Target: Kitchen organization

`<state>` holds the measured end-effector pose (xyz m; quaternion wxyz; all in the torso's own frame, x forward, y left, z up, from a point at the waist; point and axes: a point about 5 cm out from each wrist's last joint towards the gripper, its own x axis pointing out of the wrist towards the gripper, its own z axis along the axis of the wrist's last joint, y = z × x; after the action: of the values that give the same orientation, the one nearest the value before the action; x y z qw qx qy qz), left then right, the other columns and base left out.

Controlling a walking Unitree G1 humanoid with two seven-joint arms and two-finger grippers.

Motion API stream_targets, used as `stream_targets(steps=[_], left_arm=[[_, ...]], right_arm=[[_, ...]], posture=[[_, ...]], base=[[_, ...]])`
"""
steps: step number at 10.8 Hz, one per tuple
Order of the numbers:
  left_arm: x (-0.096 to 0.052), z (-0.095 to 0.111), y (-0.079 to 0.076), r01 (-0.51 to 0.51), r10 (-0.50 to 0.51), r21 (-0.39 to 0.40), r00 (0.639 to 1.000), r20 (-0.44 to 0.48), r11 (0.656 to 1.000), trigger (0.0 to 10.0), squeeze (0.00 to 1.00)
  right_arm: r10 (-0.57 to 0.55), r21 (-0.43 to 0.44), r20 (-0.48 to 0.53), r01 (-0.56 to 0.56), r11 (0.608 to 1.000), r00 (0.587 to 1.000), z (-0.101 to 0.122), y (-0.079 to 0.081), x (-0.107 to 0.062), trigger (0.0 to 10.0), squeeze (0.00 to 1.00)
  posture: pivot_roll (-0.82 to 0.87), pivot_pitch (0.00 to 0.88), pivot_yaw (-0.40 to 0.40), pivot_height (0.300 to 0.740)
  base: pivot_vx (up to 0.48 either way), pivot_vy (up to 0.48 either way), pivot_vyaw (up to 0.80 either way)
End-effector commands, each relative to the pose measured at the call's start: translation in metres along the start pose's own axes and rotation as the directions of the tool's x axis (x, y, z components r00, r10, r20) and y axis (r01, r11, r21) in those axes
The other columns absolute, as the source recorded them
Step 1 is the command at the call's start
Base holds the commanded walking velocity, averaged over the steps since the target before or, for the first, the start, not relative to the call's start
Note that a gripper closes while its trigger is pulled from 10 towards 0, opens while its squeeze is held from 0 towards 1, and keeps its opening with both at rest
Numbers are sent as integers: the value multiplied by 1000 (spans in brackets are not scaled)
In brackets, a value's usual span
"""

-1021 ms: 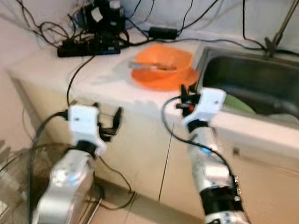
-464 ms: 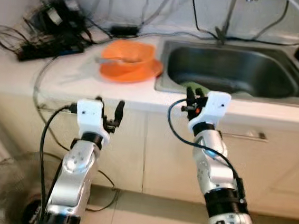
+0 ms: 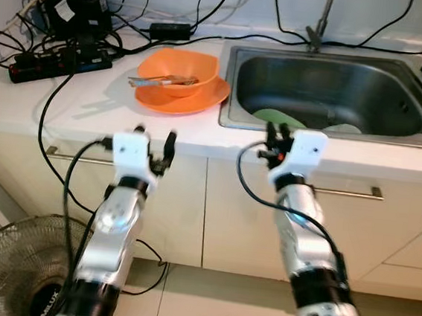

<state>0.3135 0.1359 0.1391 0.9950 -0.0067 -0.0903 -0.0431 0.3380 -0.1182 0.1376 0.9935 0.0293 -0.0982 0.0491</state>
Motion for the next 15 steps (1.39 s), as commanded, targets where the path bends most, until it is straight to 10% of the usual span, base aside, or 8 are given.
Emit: stream_targets(steps=[1, 6, 9, 15], left_arm=[[2, -1, -1, 7, -7, 21, 1000, 5, 1000, 10000, 0], [4, -9, 2, 53, -54, 66, 998, 11, 996, 10000, 0], [9, -4, 23, -52, 48, 67, 997, 56, 996, 10000, 0], [4, -9, 14, -61, 59, 44, 996, 60, 997, 10000, 0]], right_arm=[[-28, -29, 32, 29, 999, 999, 3, -11, -4, 10000, 0], [-85, -188, 75, 97, 977, 994, 8, -58, -18, 10000, 0], [-105, -147, 76, 116, 982, 992, 5, -51, -19, 10000, 0], [-87, -122, 75, 96, 988, 993, 6, -38, -12, 10000, 0]], posture=[[115, 0, 72, 740], [83, 0, 86, 740], [75, 0, 85, 740], [91, 0, 69, 740]], base=[[0, 0, 0], [0, 0, 0], [81, 0, 0], [360, 0, 0]])
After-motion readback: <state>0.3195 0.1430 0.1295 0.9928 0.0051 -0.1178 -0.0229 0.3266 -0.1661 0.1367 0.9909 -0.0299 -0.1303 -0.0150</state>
